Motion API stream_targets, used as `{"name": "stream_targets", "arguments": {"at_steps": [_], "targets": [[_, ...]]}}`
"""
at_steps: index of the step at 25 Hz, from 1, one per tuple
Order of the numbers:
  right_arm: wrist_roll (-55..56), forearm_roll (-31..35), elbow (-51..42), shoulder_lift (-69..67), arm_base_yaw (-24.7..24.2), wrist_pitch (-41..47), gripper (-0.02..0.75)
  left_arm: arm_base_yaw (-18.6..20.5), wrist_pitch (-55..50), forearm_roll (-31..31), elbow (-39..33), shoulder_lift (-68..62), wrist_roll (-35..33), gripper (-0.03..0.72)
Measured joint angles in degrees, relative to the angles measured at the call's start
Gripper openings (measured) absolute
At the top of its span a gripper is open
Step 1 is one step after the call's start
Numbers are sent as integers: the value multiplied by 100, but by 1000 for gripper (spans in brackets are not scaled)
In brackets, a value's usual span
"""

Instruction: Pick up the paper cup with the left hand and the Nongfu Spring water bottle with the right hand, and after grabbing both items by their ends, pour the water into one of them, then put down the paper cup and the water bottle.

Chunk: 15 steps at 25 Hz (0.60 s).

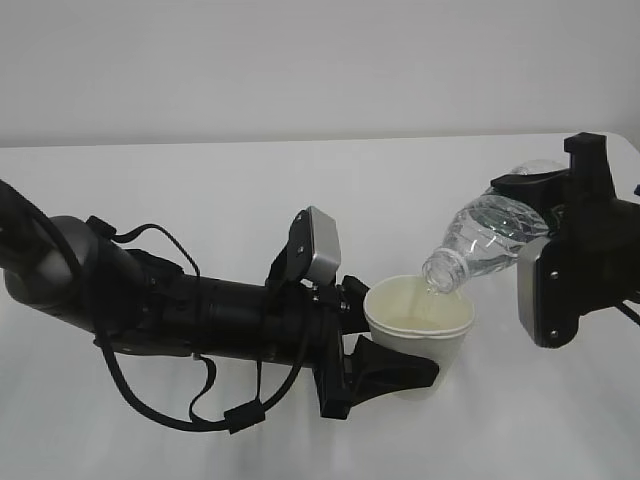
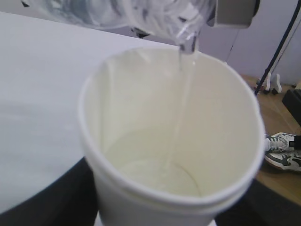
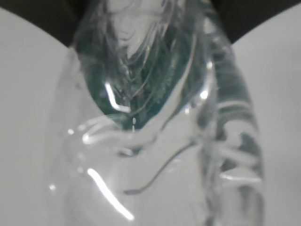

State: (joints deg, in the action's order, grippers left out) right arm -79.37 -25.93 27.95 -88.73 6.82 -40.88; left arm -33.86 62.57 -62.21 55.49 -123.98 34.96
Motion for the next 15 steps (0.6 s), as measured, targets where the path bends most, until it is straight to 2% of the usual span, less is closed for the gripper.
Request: {"name": "stream_targets", "arguments": {"at_steps": [15], "targets": [[-9, 0, 0, 0, 0, -74, 356, 0, 0, -3, 0, 0, 0, 477]]}}
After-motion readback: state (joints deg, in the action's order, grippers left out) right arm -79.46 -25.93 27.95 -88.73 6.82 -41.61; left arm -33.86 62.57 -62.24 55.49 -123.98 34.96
